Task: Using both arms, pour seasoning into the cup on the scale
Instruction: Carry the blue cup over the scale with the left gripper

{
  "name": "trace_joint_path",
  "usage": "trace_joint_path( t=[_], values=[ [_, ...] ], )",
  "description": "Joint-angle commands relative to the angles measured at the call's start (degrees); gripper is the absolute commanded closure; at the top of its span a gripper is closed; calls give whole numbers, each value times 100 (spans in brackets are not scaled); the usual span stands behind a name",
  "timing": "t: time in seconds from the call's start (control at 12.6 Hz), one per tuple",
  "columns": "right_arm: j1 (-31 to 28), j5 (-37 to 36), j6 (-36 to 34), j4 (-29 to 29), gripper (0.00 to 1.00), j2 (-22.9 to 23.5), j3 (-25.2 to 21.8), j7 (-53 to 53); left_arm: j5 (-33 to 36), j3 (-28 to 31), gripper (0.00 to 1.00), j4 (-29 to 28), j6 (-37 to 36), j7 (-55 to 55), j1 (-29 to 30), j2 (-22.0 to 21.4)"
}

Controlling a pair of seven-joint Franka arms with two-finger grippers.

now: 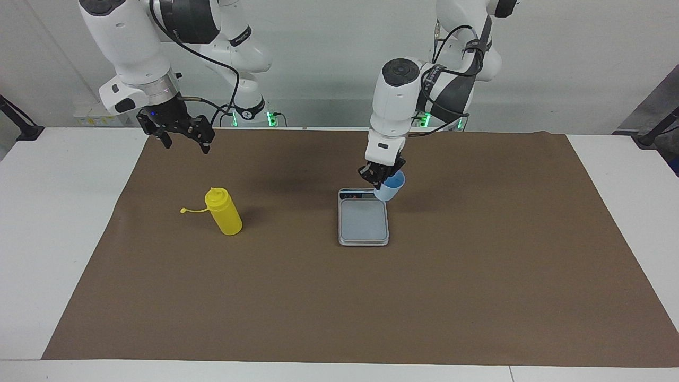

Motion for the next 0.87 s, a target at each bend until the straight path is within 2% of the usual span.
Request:
trace_joint_path(
  t=[0.0, 0.32, 0.79],
  values=[
    [-63, 49, 121, -165, 0, -102, 22, 46, 180, 104, 100, 792, -479, -153, -179, 571],
    [-81, 49, 401, -314, 0, -137, 22, -59, 409, 104, 100, 1479, -639, -574, -337, 1188],
    [-116, 49, 622, -525, 0, -199, 22, -68, 620, 95, 100, 1568, -551, -698, -372, 1391]
  ],
)
